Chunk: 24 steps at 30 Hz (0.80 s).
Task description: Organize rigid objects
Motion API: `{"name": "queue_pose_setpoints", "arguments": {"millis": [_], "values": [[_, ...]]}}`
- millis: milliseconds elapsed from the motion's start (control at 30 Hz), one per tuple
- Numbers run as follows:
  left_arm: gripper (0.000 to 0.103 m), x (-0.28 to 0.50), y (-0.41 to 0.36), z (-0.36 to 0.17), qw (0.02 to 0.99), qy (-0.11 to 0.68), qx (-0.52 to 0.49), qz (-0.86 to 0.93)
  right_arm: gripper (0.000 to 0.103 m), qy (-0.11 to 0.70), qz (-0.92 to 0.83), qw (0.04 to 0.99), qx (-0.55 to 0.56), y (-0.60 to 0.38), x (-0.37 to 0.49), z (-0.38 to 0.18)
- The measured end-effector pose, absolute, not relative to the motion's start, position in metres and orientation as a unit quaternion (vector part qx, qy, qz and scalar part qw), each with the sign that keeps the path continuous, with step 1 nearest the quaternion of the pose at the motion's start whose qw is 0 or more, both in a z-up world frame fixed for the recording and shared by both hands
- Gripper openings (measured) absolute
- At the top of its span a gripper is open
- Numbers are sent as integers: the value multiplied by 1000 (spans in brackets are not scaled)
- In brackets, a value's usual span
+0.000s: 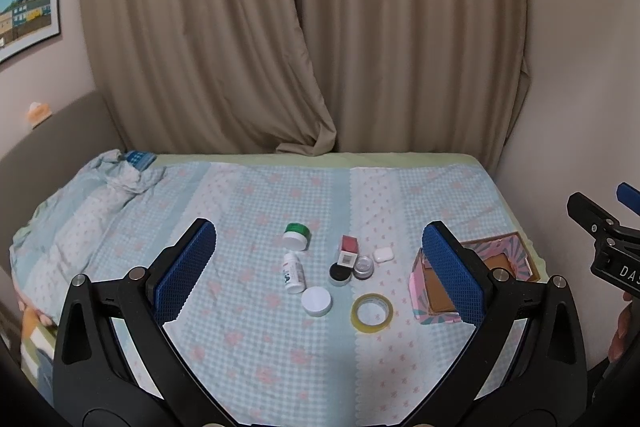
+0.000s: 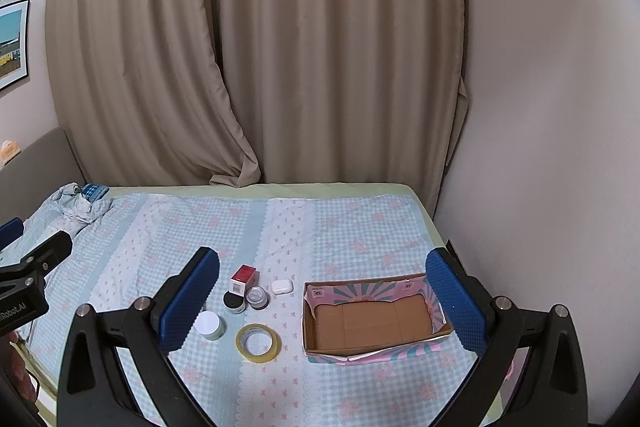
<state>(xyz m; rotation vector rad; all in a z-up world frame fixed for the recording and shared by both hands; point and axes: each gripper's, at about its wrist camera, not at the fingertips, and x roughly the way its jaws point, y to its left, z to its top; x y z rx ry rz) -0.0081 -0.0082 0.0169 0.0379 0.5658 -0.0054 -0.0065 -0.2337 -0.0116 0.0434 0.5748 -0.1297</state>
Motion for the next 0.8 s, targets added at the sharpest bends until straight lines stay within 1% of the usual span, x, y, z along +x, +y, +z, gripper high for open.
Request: {"name": "queue_pose_setpoints", "arguments": {"millis": [800], "values": [[103, -11, -17, 9, 960, 281, 17, 7, 103, 282, -56, 957, 29, -238, -5, -13]]}}
